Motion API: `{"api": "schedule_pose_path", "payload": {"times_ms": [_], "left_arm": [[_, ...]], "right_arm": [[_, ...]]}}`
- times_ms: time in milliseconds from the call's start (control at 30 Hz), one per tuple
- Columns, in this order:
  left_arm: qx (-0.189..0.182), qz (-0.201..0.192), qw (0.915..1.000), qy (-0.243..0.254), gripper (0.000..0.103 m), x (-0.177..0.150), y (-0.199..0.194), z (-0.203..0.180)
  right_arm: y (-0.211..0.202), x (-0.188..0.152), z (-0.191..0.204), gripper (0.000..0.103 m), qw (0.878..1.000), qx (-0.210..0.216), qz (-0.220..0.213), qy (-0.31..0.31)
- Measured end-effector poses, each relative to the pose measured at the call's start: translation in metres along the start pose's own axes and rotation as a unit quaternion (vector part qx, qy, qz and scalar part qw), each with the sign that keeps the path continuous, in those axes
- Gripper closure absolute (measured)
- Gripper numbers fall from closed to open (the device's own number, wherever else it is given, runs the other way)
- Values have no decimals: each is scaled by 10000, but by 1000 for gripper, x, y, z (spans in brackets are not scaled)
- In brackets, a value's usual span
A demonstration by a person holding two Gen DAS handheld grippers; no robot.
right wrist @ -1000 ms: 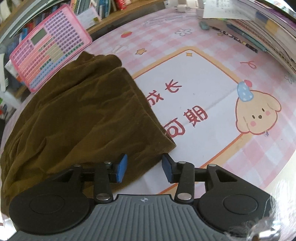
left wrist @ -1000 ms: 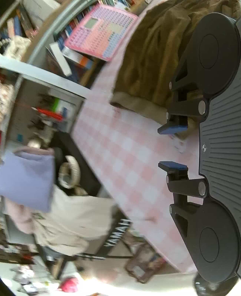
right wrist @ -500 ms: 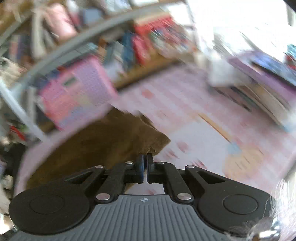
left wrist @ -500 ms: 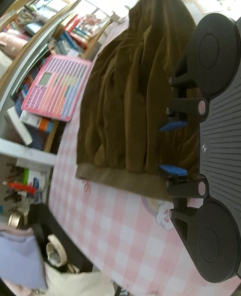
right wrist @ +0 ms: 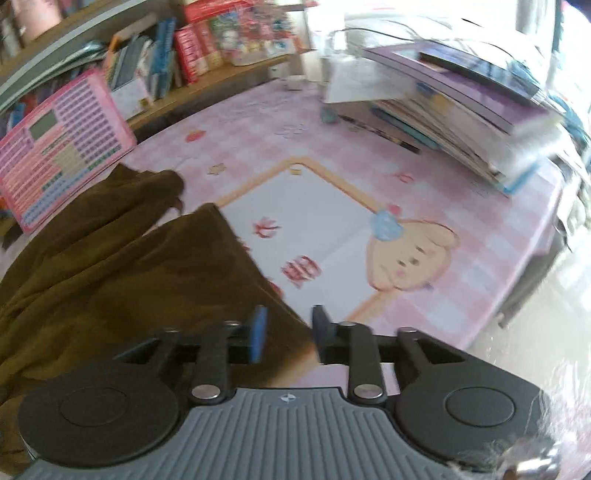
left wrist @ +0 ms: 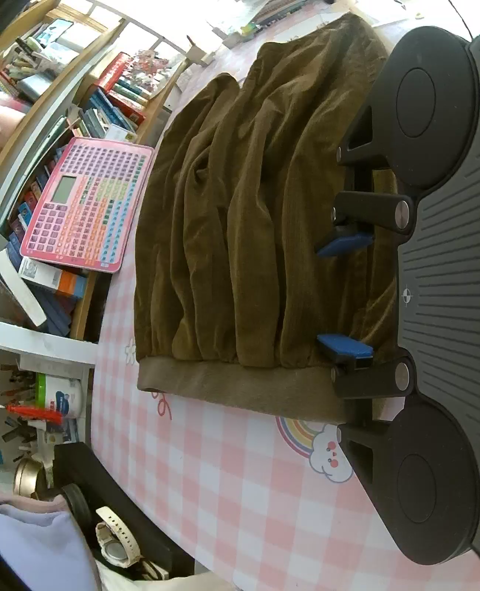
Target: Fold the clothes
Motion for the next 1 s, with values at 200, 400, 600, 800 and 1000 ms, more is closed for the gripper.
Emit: {"api": "schedule_pose_path", "payload": {"times_ms": [200,400,600,800,1000], "left_arm": [[-17,22,10000,-30,56,-1,-1,4],[45,110,9999,-121,56,0,-3,8],[38,108,9999,-96,48,1,-4,3],[-319,-496,9972,-467,45,19,-25,-1],[-141,-828,9944,-637,43,35,-32,-13]], "right_arm": [[27,-16,33,76,9971,24,355,-668],[34,-38,33,79,9902,-257,549,-1255],[31,-30,15,75,9941,-44,777,-757],[-6,4,55,59,9887,531,274,-1374],[-20,61,94,56,9682,999,-138,-2290]]}}
Point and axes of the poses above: each gripper's, at about its wrist camera, not at the fingertips, and y roughly the way its jaws point, z to its left, x to its top, the point moved 10 cm from there along y, roughly the way its jaws point, and after that the axes turned 14 degrees about z, right-handed, at the moved point
